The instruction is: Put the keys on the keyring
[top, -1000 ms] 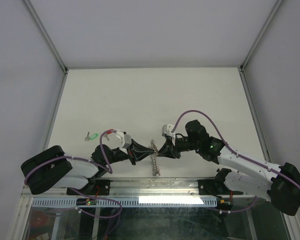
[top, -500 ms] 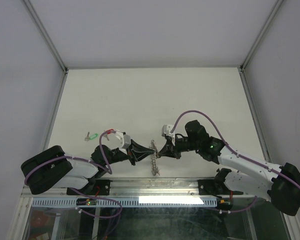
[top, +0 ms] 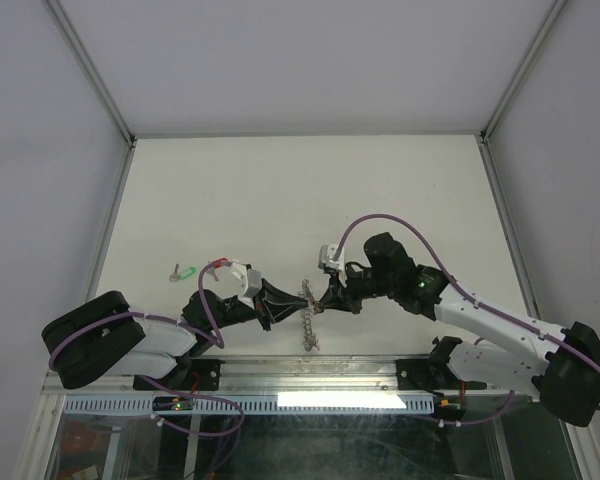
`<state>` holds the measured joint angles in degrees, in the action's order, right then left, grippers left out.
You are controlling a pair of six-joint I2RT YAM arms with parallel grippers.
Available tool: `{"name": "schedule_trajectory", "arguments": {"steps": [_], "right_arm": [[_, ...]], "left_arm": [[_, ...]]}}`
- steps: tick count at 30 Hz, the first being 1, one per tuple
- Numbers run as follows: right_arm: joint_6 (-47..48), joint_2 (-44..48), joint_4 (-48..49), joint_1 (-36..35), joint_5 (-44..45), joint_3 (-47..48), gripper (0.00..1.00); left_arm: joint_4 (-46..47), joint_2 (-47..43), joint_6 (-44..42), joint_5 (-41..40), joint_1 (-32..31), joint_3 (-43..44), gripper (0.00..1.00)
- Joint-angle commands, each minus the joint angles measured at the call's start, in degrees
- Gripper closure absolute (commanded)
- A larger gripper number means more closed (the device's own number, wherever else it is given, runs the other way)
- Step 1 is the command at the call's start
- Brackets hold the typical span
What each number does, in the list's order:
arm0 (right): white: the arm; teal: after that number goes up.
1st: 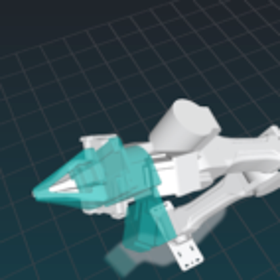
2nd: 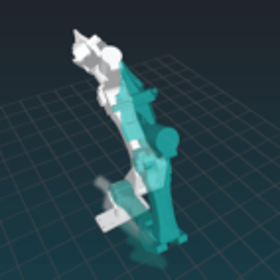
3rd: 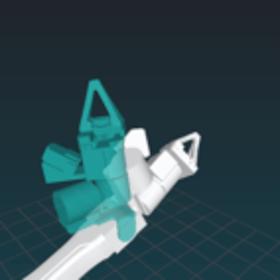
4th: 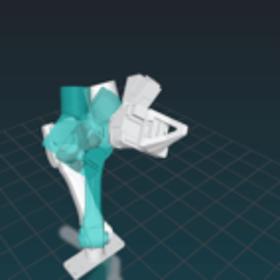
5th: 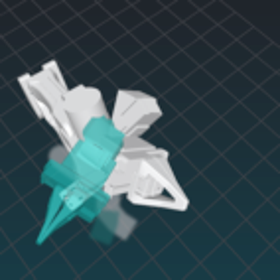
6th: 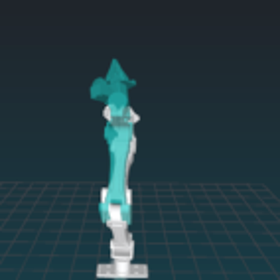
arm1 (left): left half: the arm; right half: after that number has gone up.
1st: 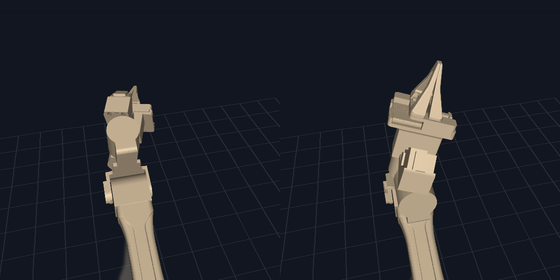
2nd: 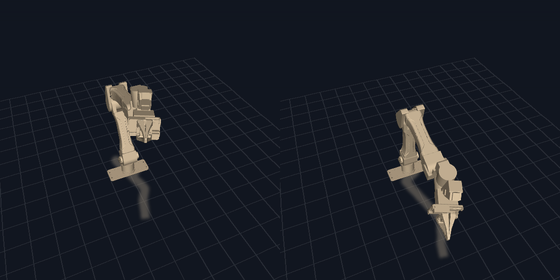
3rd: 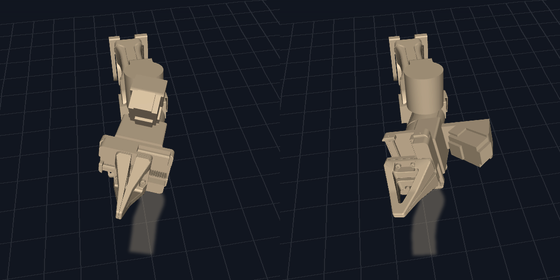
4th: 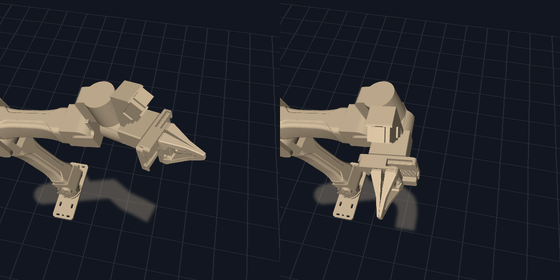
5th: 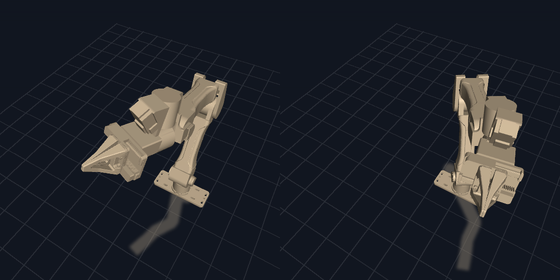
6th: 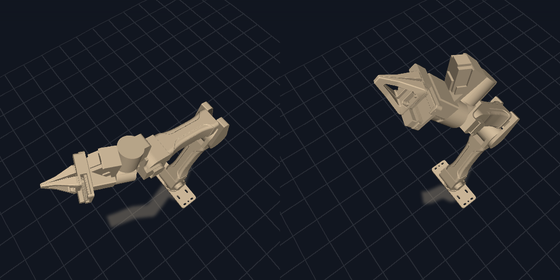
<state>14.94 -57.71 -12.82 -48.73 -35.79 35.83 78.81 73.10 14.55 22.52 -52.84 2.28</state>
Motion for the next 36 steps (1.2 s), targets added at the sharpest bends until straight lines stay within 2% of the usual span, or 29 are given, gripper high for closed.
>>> {"name": "schedule_trajectory", "arguments": {"steps": [1,36], "right_arm": [[0.3,-1.0,-0.2,-0.6,0.4,3.0,1.0],[-1.7,-6.9,2.9,-4.8,1.0,3.7,1.0]], "left_arm": [[4.8,-0.3,0.3,0.5,0.0,0.7,1.0],[5.9,1.4,0.7,1.6,0.0,0.9,1.0]]}}
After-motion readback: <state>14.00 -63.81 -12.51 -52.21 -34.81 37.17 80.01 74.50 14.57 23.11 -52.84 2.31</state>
